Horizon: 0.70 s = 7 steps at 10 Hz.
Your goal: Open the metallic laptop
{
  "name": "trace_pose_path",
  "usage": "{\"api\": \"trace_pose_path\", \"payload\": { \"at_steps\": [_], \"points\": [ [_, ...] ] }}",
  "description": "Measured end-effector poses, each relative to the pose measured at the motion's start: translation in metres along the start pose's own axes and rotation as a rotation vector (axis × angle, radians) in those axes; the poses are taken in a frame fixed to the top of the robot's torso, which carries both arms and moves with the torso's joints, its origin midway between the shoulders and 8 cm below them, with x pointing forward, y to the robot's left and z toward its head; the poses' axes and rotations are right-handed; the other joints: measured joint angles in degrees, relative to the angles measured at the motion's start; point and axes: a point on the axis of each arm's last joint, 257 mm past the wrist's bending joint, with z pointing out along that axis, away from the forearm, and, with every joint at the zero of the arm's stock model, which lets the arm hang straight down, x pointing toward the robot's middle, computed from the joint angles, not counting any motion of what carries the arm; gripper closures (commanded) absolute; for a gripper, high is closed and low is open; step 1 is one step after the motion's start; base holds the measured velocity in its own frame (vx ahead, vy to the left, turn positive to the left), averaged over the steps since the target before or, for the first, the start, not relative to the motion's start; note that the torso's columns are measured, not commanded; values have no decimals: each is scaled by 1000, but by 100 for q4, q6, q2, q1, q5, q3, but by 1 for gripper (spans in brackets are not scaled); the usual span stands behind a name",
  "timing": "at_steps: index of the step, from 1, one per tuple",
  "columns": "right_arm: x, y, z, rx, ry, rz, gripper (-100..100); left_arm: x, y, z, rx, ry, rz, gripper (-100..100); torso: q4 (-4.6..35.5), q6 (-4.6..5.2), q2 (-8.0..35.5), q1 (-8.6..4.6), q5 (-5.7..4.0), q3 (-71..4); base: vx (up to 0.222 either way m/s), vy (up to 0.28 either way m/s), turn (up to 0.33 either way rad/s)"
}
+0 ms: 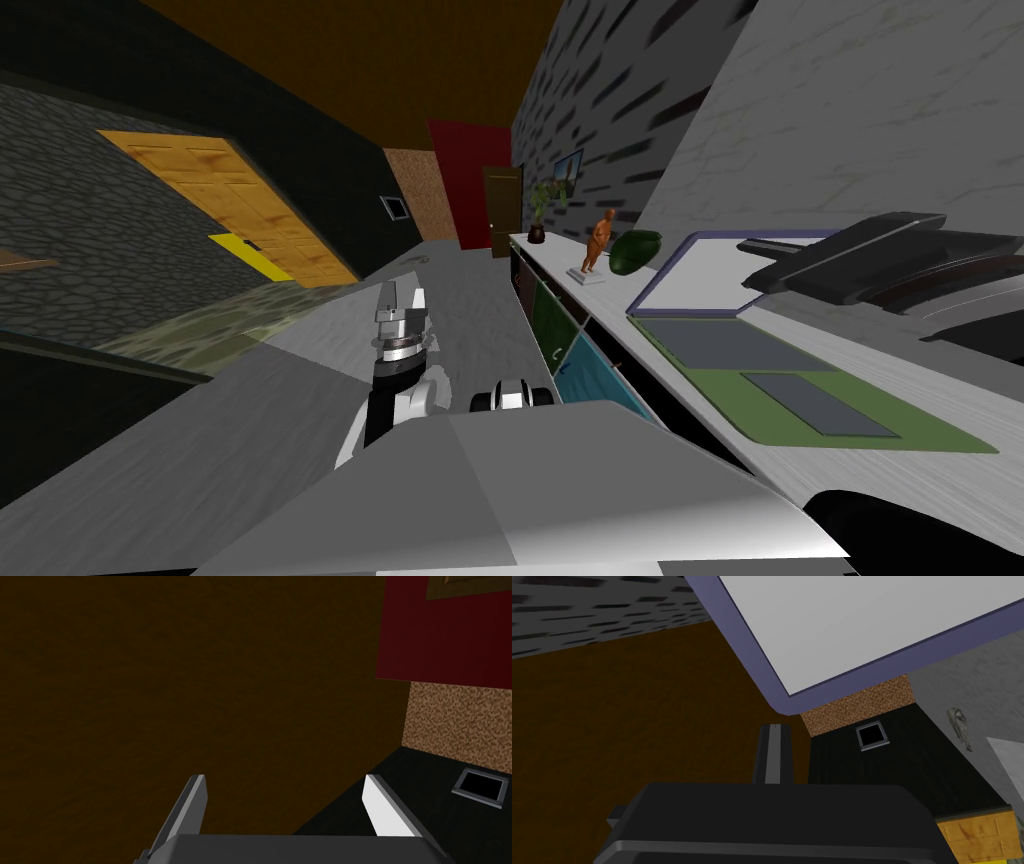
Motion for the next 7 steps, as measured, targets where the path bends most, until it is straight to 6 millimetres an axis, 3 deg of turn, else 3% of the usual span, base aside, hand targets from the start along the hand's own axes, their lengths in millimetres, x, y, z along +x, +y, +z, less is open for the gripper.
{"api": "trace_pose_path", "payload": {
  "at_steps": [7],
  "points": [
    [32, -8, -8, 123, 8, -34, 100, 0, 0, 0, 0, 0, 0, 0, -8, -4, -16, 0, -1, -14, -76, 5, 38]
  ]
}}
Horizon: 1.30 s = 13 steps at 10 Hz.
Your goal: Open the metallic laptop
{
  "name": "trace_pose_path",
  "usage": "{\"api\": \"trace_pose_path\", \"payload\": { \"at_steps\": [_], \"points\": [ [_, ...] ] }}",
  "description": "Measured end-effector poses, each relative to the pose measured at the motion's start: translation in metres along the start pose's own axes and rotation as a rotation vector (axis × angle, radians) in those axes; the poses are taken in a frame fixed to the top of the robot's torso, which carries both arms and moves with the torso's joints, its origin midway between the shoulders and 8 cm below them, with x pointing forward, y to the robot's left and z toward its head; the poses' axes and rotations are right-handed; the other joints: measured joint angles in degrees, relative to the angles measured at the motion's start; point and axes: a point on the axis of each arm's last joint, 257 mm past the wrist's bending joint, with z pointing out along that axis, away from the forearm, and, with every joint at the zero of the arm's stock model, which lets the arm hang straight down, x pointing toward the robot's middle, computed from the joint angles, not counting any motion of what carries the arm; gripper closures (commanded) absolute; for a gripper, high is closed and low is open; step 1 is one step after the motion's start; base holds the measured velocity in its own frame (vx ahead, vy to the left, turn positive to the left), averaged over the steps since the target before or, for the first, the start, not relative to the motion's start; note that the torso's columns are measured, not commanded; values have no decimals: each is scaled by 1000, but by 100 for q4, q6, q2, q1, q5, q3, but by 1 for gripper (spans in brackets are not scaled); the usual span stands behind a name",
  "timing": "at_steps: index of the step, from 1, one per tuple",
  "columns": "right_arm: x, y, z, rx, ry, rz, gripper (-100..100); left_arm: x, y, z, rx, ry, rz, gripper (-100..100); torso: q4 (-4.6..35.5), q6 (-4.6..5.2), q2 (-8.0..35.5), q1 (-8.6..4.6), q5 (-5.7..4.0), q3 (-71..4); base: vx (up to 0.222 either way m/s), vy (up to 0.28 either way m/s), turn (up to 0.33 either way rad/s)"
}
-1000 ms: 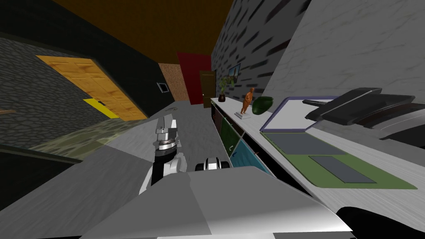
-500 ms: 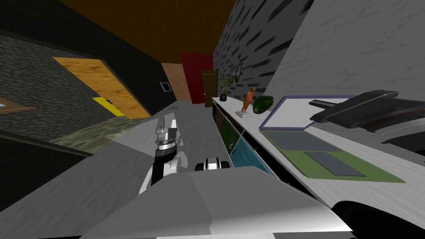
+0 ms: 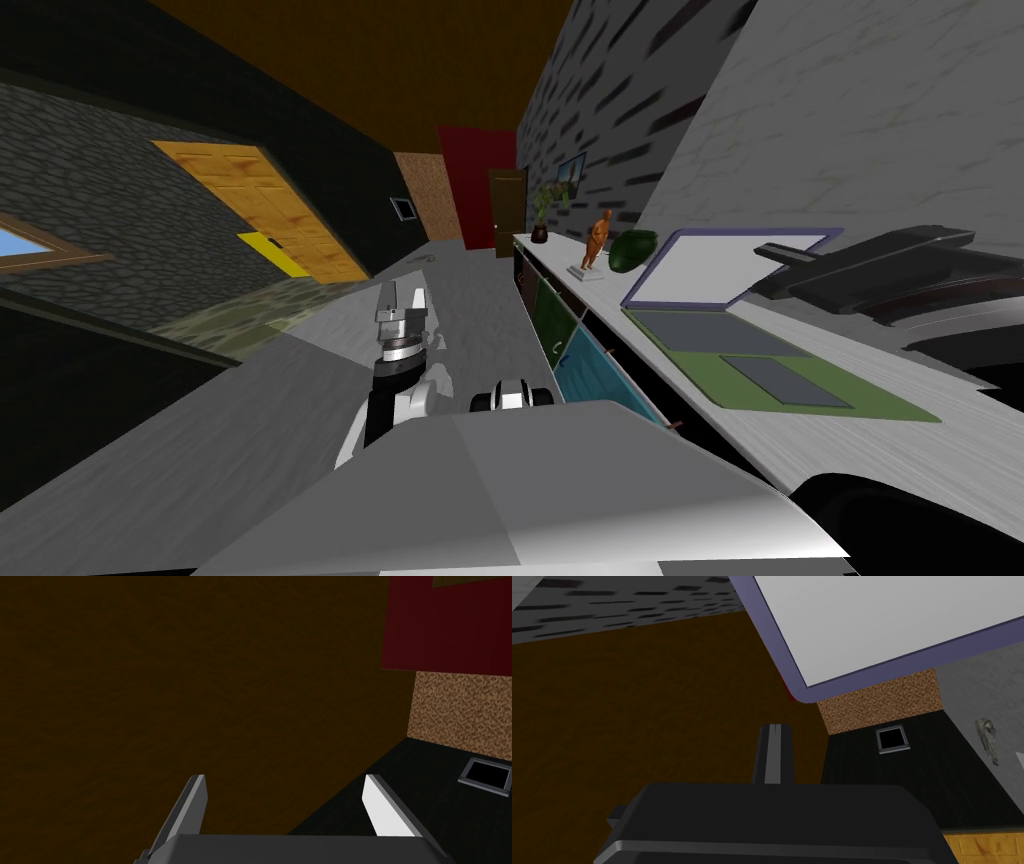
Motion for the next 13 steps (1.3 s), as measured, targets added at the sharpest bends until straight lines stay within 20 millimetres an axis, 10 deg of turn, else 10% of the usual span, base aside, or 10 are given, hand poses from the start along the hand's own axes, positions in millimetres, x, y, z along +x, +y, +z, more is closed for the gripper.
{"api": "trace_pose_path", "payload": {
  "at_steps": [13],
  "points": [
    [29, 27, 16, 162, -25, -2, 100, 0, 0, 0, 0, 0, 0, 0, 0, 2, -4, 0, 1, -1, -69, 8, 38]
  ]
}}
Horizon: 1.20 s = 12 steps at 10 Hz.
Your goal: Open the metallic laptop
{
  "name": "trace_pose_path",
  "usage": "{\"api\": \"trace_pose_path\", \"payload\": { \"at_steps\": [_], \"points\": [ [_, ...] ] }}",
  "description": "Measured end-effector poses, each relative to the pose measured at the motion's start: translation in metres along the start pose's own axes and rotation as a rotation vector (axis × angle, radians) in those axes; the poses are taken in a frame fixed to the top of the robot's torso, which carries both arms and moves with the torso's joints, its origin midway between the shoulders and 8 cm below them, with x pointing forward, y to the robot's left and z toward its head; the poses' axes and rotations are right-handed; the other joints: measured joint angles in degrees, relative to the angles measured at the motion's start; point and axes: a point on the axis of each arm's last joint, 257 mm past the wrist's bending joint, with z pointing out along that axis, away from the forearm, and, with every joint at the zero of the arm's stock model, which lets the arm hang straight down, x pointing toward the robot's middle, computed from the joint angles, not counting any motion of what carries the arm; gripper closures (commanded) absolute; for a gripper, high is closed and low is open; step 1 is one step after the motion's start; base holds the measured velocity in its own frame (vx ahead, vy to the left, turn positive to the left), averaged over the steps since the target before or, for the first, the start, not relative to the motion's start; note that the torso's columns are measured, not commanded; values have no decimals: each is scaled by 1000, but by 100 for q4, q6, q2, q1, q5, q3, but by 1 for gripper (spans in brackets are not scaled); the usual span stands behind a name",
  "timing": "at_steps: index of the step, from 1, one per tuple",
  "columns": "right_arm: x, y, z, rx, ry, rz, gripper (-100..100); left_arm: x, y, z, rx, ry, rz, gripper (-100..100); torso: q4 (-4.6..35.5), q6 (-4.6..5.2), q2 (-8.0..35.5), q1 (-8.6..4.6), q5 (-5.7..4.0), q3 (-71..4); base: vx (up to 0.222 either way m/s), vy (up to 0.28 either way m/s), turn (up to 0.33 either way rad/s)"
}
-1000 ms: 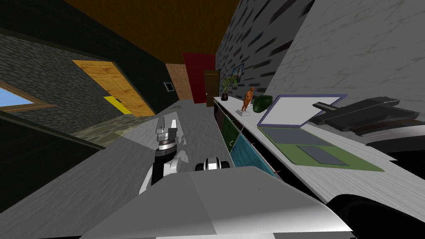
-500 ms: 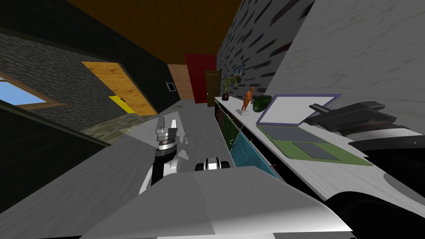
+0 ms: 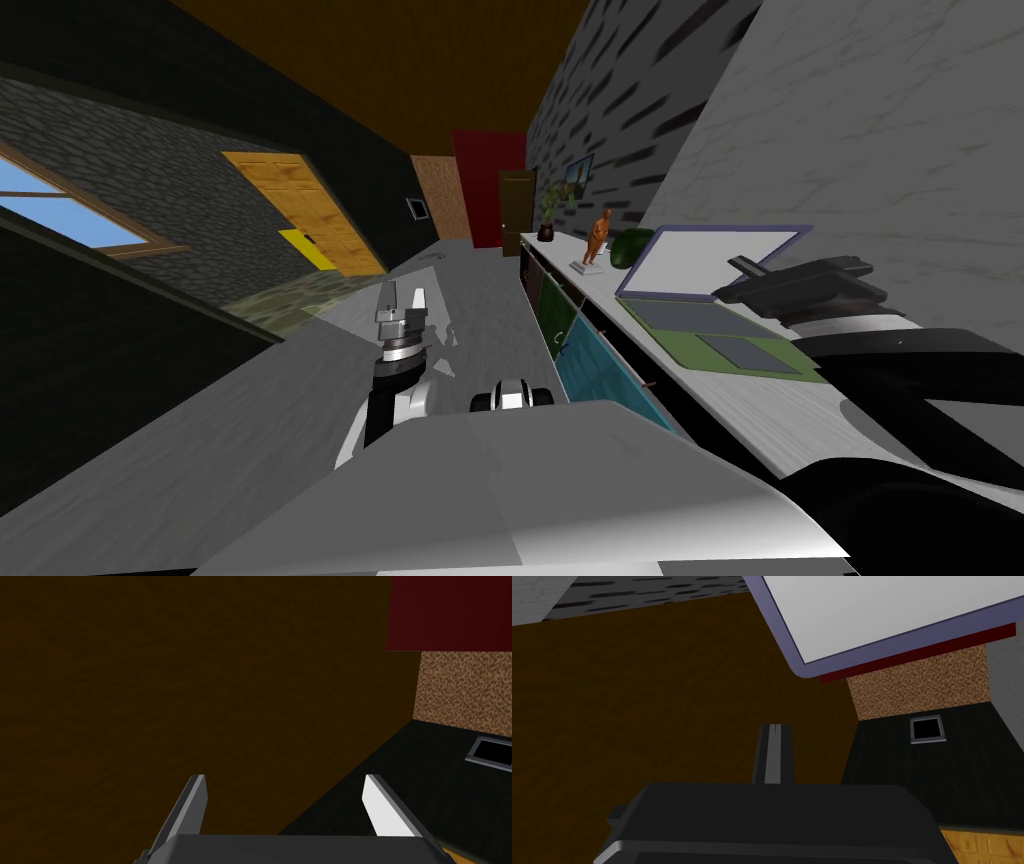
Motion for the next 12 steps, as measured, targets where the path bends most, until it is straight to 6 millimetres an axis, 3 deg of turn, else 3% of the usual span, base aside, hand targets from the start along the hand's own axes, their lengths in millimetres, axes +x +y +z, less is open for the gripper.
{"api": "trace_pose_path", "payload": {
  "at_steps": [7, 8, 12],
  "points": [
    [-6, 27, 23, 61, -45, 14, 100, 0, 0, 0, 0, 0, 0, 0, -2, 0, -8, -4, 0, -5, -62, 11, 35],
    [-6, 27, 24, 63, -45, 14, -100, 0, 0, 0, 0, 0, 0, 0, -5, 0, -16, -3, -1, -11, 22, 7, -70],
    [0, 14, 27, 21, -29, -13, -100, 0, 0, 0, 0, 0, 0, 0, -3, -2, -7, 1, 0, -5, 49, 12, -57]
  ]
}}
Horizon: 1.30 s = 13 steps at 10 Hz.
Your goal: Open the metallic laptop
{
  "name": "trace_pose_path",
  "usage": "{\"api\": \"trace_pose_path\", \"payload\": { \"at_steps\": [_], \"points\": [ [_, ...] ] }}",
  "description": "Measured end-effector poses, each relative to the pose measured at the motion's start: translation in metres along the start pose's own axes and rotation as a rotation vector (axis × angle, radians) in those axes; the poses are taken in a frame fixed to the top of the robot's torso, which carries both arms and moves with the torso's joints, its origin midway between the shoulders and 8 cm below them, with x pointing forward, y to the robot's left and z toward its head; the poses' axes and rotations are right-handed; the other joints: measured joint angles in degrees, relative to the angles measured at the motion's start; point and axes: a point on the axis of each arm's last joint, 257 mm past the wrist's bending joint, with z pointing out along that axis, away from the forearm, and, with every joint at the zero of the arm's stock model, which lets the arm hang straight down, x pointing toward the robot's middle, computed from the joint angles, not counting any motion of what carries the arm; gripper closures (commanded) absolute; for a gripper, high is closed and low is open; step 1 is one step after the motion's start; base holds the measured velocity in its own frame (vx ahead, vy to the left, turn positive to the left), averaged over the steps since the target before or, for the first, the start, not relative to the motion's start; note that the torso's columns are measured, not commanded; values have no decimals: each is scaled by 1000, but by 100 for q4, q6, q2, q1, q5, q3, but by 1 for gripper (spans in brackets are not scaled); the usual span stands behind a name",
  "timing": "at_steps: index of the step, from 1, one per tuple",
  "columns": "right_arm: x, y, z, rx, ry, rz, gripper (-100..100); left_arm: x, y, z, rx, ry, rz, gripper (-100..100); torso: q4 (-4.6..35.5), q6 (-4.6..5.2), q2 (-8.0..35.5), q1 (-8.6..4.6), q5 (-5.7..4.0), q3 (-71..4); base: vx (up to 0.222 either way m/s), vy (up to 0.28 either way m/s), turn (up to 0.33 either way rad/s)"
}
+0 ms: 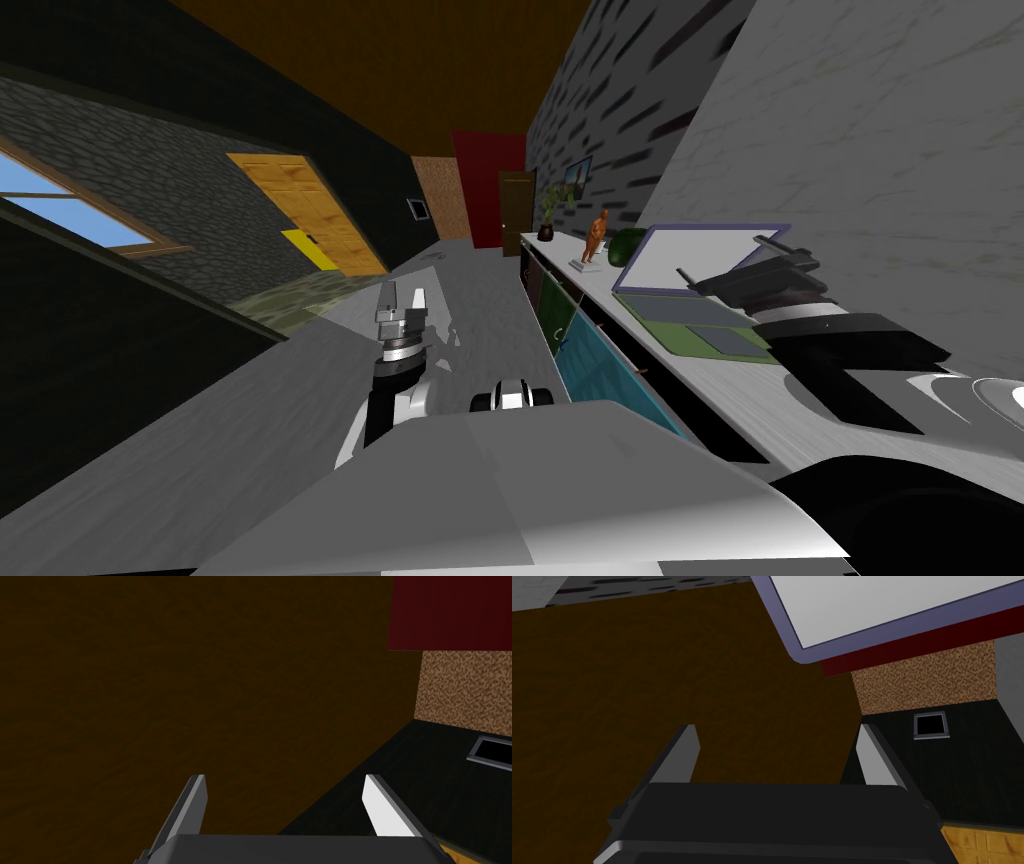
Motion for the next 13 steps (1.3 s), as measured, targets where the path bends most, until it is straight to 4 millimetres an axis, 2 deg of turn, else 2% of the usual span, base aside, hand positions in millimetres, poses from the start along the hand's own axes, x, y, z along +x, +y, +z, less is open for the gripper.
{"api": "trace_pose_path", "payload": {
  "at_steps": [7, 13],
  "points": [
    [-6, -17, 13, -74, 3, -46, -100, 0, 0, 0, 0, 0, 0, 0, 0, 0, 1, -2, -1, 1, 41, 12, -55],
    [-19, -22, 33, -154, -2, -66, -100, 0, 0, 0, 0, 0, 0, 0, 2, 1, 6, -2, 0, 4, 49, 16, -68]
  ]
}}
